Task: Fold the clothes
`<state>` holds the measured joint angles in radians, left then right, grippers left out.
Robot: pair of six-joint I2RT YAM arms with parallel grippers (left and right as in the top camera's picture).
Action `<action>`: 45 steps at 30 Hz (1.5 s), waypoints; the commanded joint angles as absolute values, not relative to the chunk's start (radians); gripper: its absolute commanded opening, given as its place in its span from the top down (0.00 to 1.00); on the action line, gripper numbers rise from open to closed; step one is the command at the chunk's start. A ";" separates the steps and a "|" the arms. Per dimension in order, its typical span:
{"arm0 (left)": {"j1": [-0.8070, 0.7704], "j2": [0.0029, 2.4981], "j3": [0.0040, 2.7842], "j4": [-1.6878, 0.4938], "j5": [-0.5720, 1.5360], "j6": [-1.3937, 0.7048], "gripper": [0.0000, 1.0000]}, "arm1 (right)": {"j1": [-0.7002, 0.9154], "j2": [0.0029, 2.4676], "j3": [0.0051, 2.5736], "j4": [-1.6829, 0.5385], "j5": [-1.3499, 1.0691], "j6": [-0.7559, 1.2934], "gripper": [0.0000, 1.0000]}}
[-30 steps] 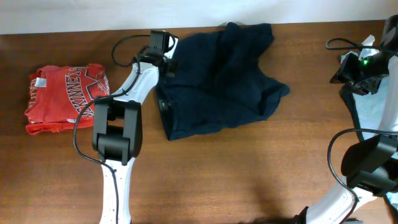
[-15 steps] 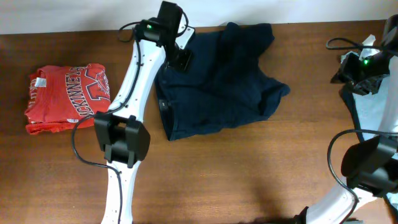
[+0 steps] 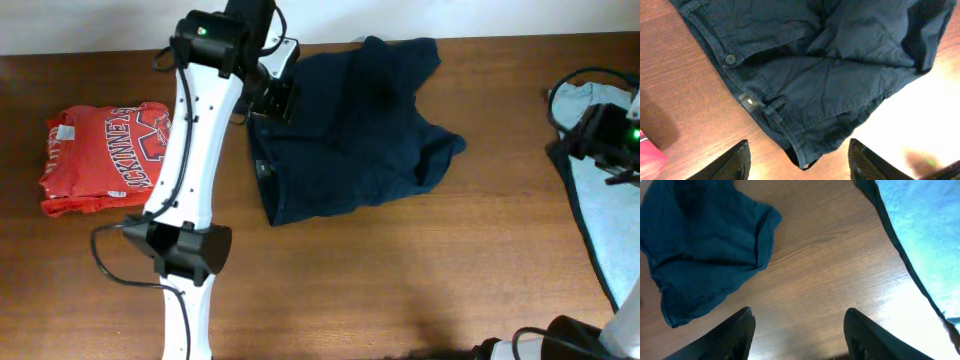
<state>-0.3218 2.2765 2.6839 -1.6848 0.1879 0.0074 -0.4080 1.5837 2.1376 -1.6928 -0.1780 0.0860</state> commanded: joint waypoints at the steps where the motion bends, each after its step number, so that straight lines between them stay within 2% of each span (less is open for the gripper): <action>1: -0.346 2.264 2.645 -1.688 0.202 -0.033 0.38 | -0.405 1.616 2.125 -1.698 -0.207 0.055 0.37; 5: -0.379 2.264 2.596 -1.688 0.181 -0.065 0.48 | -0.405 1.634 2.062 -1.668 -0.218 0.033 0.37; 10: -0.406 2.172 2.596 -1.688 0.102 -0.107 0.47 | -0.406 1.633 2.027 -1.650 -0.217 0.029 0.35; 12: -0.406 2.049 2.596 -1.688 0.043 -0.126 0.41 | -0.406 1.621 2.027 -1.682 -0.216 0.011 0.27; 18: -0.406 1.864 2.544 -1.688 0.012 -0.144 0.31 | -0.406 1.547 2.027 -1.699 -0.213 0.012 0.26; 21: -0.406 1.771 2.452 -1.688 -0.067 -0.204 0.28 | -0.406 1.467 2.027 -1.699 -0.206 0.012 0.25; 25: -0.406 1.640 2.261 -1.668 -0.185 -0.344 0.24 | -0.406 1.306 2.027 -1.686 -0.162 0.016 0.17; 28: -0.406 1.580 2.108 -1.562 -0.180 -0.405 0.21 | -0.406 1.258 2.027 -1.617 -0.146 0.019 0.12; 32: -0.406 1.537 1.856 -1.306 -0.132 -0.480 0.20 | -0.405 1.305 2.027 -1.533 -0.189 0.015 0.07; 38: -0.406 1.552 1.505 -0.918 -0.015 -0.511 0.20 | -0.405 1.505 2.027 -1.476 -0.342 -0.005 0.07; 45: -0.405 1.634 1.321 -0.738 -0.002 -0.533 0.20 | -0.392 1.719 2.027 -1.488 -0.401 -0.029 0.07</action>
